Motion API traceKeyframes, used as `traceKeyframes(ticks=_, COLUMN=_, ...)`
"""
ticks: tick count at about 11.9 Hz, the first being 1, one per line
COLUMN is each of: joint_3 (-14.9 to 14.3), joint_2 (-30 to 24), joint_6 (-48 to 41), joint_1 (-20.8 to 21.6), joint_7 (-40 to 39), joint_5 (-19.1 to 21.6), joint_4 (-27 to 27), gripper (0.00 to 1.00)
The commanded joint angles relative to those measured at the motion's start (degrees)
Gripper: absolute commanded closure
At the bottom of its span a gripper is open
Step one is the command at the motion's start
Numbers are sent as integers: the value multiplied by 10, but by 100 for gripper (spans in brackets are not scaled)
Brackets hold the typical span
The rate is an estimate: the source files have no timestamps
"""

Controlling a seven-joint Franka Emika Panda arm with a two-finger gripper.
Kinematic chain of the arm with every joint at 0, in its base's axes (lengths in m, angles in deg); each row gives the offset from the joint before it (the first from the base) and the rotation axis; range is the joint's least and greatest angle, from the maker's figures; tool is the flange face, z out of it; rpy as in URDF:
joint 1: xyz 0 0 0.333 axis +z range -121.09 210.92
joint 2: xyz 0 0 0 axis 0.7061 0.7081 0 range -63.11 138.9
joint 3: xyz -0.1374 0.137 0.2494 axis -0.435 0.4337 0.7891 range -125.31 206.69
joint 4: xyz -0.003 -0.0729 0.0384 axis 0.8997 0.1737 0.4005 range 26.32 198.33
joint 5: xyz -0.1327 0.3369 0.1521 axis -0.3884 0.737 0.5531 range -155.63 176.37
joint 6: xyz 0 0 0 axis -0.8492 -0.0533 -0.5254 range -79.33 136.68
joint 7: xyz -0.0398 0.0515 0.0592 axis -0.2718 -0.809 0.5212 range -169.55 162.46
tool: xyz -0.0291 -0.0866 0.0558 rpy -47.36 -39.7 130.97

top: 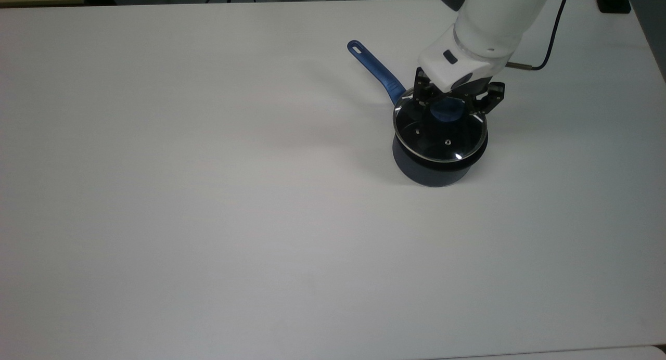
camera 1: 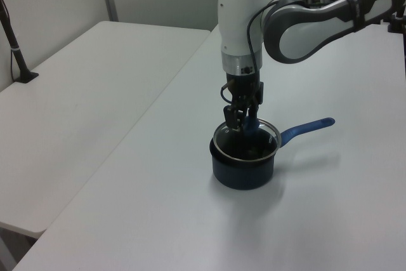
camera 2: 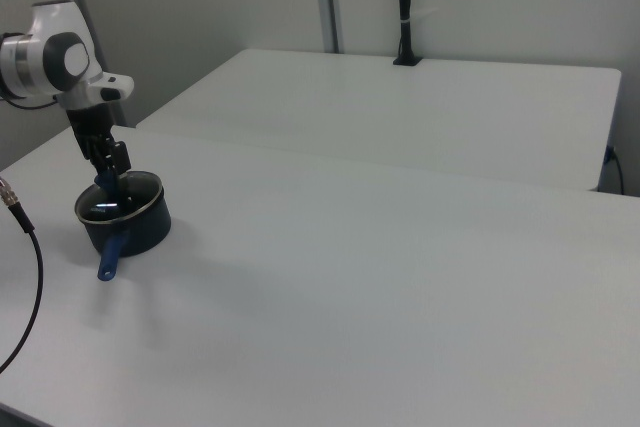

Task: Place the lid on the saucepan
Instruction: 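Lower the lid onto the saucepan rim and open the gripper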

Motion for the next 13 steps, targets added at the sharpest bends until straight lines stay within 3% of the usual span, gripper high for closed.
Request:
traceKeyframes(ticks=1, joint_3=-6, joint_2=7, joint_6=18, joint_1=5, joint_7=10, joint_5=8, joint_4=-2, gripper=50)
traceKeyframes(ticks=7, joint_3=-6, joint_2=13, joint_6=31, joint_1=7, joint_7=20, joint_5=8, joint_4=-2, gripper=49)
traceKeyframes(ticks=9, joint_3=-6, joint_2=14, joint_6=34, joint_1=6, joint_7=20, joint_5=8, joint_4=-2, gripper=44)
traceKeyframes(ticks=11, joint_3=-6, joint_2=14, joint_6=35, joint_1=7, joint_7=20, joint_5=8, joint_4=-1, gripper=33)
traceKeyframes(ticks=13, joint_3=-6, joint_2=14, joint_6=34, joint_1=6, joint_7=20, joint_5=8, joint_4=0, gripper=0)
